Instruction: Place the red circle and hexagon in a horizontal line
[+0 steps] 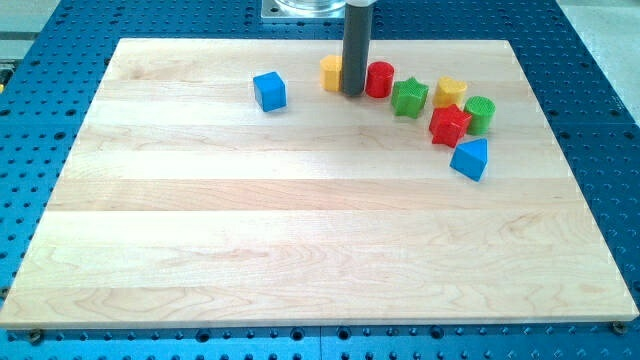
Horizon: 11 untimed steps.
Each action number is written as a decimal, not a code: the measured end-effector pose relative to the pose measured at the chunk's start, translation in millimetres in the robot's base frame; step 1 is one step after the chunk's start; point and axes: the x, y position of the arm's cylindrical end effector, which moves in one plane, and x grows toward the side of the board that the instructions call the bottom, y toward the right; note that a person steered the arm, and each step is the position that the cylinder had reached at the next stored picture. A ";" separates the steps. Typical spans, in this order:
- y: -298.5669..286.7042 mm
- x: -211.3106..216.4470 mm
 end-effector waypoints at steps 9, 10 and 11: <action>-47.1 -18.6; -62.6 -24.3; -60.0 -30.3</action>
